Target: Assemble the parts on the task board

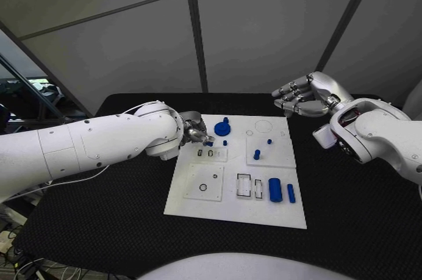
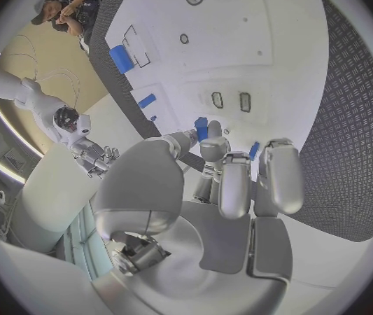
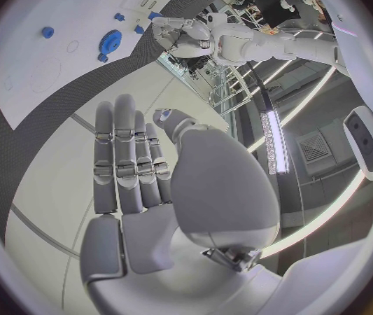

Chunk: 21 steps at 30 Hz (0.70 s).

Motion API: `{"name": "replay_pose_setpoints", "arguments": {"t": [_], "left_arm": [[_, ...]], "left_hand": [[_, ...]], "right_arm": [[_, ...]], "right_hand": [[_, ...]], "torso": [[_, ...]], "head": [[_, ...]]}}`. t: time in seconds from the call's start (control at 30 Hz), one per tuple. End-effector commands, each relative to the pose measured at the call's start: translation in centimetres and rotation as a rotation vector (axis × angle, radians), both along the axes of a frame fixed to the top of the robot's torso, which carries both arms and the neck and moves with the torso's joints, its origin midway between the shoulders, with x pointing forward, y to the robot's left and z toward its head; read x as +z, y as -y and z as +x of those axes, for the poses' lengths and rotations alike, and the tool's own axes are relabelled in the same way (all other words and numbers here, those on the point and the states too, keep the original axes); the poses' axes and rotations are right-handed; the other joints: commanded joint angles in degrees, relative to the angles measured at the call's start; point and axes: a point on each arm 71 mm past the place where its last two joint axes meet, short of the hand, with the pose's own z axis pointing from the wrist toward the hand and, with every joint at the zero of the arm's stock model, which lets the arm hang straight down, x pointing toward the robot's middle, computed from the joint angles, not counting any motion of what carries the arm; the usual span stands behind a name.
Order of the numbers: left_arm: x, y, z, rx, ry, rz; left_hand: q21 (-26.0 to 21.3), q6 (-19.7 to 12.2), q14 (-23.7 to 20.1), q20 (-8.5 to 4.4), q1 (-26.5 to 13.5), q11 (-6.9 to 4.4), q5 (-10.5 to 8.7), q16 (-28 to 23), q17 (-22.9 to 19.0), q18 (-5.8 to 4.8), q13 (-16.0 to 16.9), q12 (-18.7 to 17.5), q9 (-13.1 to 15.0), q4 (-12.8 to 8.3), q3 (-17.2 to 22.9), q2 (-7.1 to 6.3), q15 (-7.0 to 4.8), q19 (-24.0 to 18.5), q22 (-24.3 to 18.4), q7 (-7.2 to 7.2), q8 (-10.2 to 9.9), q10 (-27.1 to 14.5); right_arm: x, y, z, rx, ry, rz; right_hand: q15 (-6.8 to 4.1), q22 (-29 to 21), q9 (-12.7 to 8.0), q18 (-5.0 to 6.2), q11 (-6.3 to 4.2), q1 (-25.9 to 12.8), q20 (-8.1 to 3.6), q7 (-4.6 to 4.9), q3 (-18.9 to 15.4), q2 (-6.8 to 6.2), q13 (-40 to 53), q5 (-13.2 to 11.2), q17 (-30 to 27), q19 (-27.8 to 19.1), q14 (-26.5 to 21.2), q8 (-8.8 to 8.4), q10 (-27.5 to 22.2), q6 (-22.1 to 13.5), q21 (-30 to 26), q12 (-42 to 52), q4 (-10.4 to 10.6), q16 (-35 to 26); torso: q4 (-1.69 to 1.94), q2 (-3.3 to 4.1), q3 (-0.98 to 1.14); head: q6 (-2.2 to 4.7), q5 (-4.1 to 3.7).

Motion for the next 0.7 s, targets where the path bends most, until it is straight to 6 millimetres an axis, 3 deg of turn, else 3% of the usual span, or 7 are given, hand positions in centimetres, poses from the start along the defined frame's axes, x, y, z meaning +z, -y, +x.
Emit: {"name": "replay_pose_setpoints", "arguments": {"t": [0.03,0.5,0.7], "left_arm": [[-0.11,0.12,0.17,-0.006,0.016,0.036],[-0.79,0.52,0.11,-0.065,-0.027,0.106],[-0.94,0.86,0.08,-0.081,-0.022,0.124]], "left_hand": [[0.2,0.1,3.2,-0.09,-0.5,0.02,0.14,0.3,4.5,0.29,0.1,0.2,0.1,-7.5,7.9,0.02,-0.41,0.5,0.4,-0.41,0.2,0.3],[0.2,0.2,3.2,-0.12,-0.6,-0.01,0.11,0.3,4.5,0.29,-0.1,0.1,0.3,-7.9,8.4,0.06,-0.43,0.5,0.4,-0.44,0.3,0.3],[0.2,0.2,3.2,-0.14,-0.7,-0.03,0.11,0.3,4.5,0.28,-0.2,0.0,0.5,-8.1,8.6,0.0,-0.44,0.5,0.5,-0.45,0.4,0.3]], "right_arm": [[0.2,-0.11,0.0,0.006,0.008,0.004],[0.18,-0.34,0.02,0.012,0.005,0.004],[0.16,-0.4,0.03,0.013,0.004,0.004]], "right_hand": [[-0.01,-0.1,0.0,0.67,0.15,-0.3,0.06,0.48,0.0,0.13,0.0,0.2,0.0,0.4,0.3,-0.23,0.2,-0.1,-0.3,-0.3,-0.4,-0.2],[0.0,-0.1,0.0,0.67,0.16,-0.3,0.06,0.49,0.1,0.15,-0.1,0.2,0.0,0.4,0.3,-0.23,0.2,-0.1,-0.3,-0.3,-0.4,-0.3],[-0.01,-0.1,0.0,0.67,0.16,-0.3,0.06,0.49,0.1,0.18,-0.1,0.2,0.0,0.4,0.4,-0.23,0.2,-0.1,-0.3,-0.3,-0.4,-0.3]], "torso": [[0.13,0.01,-0.03],[0.11,0.02,-0.04],[0.09,0.04,-0.06]], "head": [[-0.08,-0.03],[-0.55,-0.05],[-0.44,-0.18]]}}
